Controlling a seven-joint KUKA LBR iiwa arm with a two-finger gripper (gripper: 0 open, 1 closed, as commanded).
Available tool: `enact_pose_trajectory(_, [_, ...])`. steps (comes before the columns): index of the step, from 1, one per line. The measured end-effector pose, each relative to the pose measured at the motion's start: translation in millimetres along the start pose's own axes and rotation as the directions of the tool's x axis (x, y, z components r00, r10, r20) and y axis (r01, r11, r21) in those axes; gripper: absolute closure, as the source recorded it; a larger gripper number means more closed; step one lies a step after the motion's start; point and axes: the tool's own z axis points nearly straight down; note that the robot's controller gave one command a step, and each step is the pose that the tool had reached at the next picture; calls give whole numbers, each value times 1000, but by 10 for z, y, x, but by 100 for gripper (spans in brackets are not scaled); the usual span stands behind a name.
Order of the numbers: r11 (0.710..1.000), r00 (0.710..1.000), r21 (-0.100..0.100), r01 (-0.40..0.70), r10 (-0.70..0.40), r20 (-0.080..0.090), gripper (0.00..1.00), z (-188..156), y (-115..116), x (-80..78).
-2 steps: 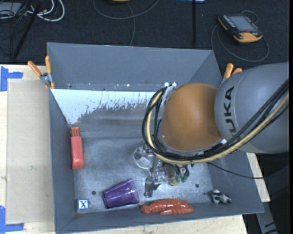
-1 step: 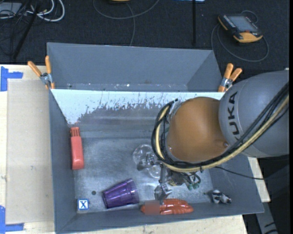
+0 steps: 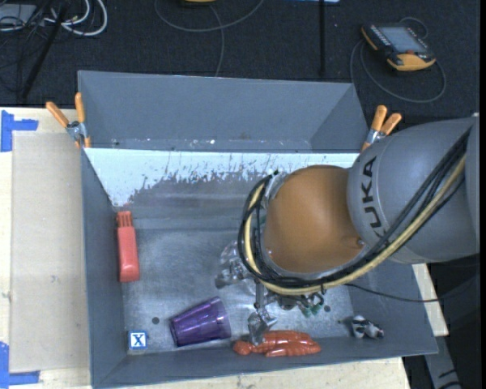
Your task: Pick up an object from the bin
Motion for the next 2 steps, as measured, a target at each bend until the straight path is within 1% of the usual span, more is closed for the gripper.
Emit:
enact_pose_trajectory(1, [984, 984, -2, -180, 180, 0, 0, 269, 472, -162])
enact_pose_trajectory(2, [955, 955, -1, 298, -298, 9, 100, 552, 549, -217])
